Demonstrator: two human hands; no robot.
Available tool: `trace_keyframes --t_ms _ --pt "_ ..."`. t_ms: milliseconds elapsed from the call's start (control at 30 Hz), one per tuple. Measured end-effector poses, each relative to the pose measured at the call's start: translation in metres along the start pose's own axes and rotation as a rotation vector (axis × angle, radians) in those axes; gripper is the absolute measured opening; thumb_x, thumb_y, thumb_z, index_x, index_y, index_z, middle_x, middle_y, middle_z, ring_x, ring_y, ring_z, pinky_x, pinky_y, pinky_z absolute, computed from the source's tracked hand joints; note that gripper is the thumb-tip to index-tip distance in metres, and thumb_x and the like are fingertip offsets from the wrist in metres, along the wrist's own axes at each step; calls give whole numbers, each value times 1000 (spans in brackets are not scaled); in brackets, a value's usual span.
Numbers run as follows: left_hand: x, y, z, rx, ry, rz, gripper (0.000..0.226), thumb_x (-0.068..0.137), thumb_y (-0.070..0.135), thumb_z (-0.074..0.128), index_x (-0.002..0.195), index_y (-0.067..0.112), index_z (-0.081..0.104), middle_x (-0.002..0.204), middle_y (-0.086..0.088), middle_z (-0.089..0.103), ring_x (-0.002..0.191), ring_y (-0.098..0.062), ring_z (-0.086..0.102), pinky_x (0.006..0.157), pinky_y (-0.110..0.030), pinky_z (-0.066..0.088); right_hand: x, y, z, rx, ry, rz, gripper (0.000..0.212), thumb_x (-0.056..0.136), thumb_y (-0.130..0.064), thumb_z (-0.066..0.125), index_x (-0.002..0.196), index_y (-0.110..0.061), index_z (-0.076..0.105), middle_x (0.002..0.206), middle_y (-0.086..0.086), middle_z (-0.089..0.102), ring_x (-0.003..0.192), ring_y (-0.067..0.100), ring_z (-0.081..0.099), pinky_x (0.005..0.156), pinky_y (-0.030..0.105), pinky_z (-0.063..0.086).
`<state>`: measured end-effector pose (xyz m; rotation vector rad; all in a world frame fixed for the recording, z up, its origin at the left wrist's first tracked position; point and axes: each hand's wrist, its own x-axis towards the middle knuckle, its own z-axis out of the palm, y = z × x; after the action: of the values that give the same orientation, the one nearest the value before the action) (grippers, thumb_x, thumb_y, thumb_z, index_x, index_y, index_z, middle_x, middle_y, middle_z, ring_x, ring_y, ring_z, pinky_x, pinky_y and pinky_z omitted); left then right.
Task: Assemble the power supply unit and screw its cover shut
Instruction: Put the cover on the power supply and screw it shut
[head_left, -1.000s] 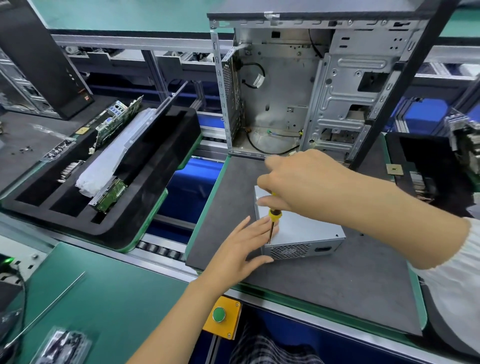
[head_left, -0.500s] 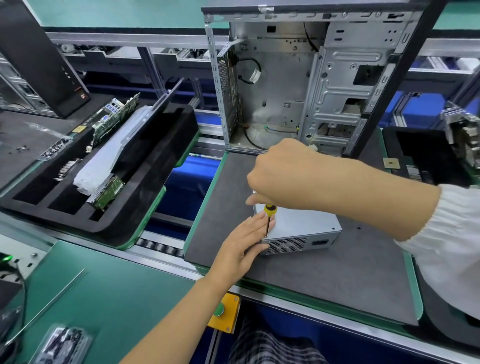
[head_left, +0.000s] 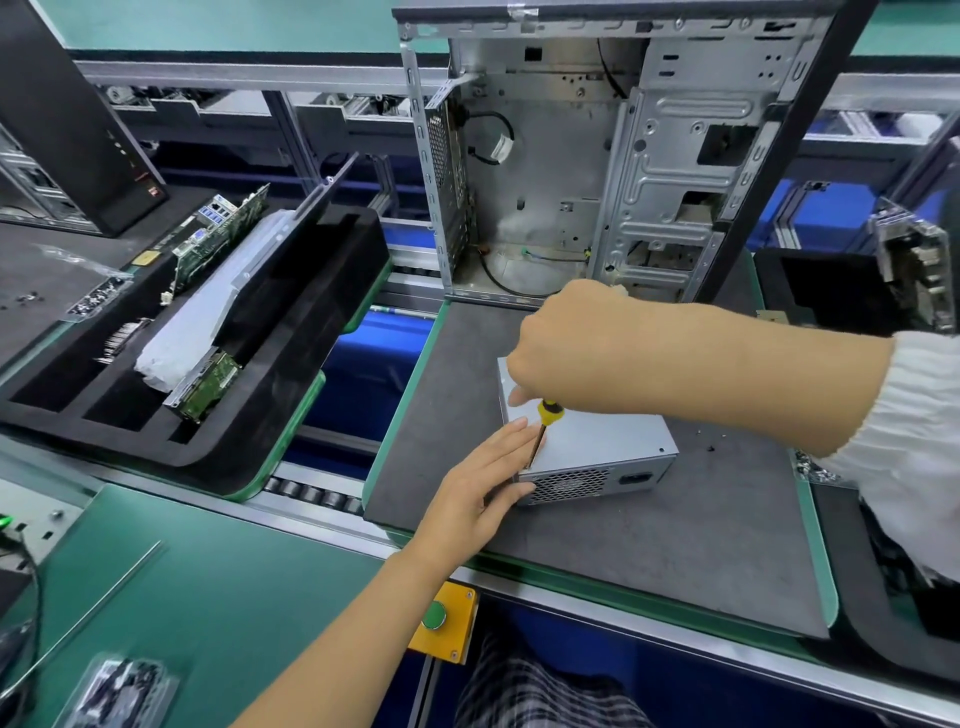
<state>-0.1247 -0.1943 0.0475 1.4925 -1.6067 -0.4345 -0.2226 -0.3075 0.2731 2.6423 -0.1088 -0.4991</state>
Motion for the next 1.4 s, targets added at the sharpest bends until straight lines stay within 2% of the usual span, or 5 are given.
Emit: trace_keyframes --t_ms 233,467,667,967,1400 --pt "4 -1 -5 25 -30 -7 50 92 9 65 140 10 52 149 -1 47 143 -13 35 119 -38 30 1 -3 -2 -57 -17 -57 19 84 -10 55 102 -13 50 74 1 34 49 15 27 41 27 17" --pt "3 0 -4 41 -21 1 49 93 9 64 141 11 52 149 1 47 143 -14 35 119 -39 30 3 -8 -5 -182 48 -87 42 95 -19 47 61 -14 22 60 2 26 59 20 33 45 24 15" --pt "1 1 -2 33 -12 -19 47 94 14 63 140 11 52 150 2 46 144 -13 34 118 -39 30 4 -6 3 -72 -7 -73 24 87 -26 59 100 -9 46 70 3 47 50 16 29 42 27 20" --pt "7 1 -20 -224 122 -322 124 62 48 89 154 38 5 159 17 15 143 2 26 114 -24 30 4 3 12 -175 67 -85 50 99 -38 41 63 -12 19 69 2 50 51 17 36 43 24 15" --pt "19 20 -15 -226 63 -289 43 79 41 77 120 38 63 141 15 35 115 -9 50 86 -23 47 -10 13 28 149 -65 50 17 86 -17 55 75 -15 43 64 -4 34 51 16 33 44 24 23"
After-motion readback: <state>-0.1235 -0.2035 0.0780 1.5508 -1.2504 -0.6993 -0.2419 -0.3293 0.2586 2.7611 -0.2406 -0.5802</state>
